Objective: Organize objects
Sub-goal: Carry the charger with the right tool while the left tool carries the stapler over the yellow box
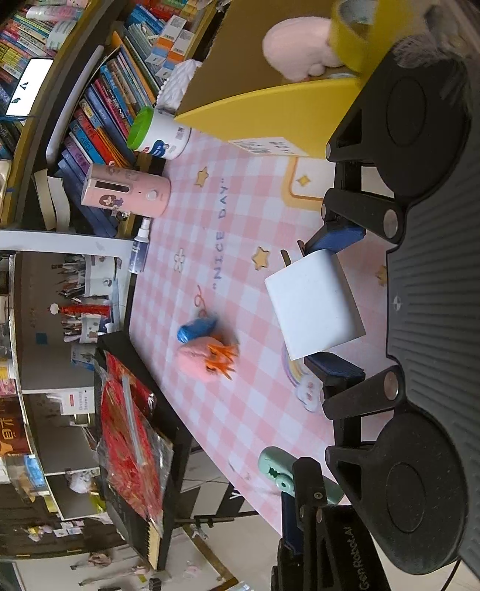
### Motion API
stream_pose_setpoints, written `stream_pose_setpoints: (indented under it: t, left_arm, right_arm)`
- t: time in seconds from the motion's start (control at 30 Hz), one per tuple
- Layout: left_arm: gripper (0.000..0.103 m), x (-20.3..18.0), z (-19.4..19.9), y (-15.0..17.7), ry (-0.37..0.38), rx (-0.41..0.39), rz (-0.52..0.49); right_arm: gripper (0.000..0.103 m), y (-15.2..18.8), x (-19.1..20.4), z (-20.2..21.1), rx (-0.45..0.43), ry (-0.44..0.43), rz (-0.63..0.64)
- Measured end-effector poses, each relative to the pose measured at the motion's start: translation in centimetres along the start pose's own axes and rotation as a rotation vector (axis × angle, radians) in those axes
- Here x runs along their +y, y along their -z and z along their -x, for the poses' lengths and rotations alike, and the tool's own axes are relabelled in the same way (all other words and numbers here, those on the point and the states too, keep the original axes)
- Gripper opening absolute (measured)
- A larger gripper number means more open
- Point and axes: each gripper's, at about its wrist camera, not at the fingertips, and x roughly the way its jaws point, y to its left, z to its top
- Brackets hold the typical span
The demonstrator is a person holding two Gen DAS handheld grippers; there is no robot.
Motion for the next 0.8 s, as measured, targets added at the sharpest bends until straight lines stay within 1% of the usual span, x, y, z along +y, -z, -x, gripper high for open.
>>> stream_pose_setpoints:
  t: [0.2, 0.4, 0.8]
  left_arm:
    - [0.023, 0.4, 2.5, 1.9, -0.001, -0.007, -0.004]
    - [0.023, 0.4, 4.5, 3.5, 0.014, -0.005, -0.026]
    - [0.023, -0.6, 7.0, 6.1, 0.063, 0.004, -0.09]
  right_arm:
    - [0.056, 1.9, 1.3, 2.2, 0.008, 0.006, -0.017]
    - [0.056, 4.0, 2.4, 4.4, 0.008, 0.015, -0.033]
    - [0.056, 7.8, 3.0, 7.7, 0.016, 0.051, -0.113]
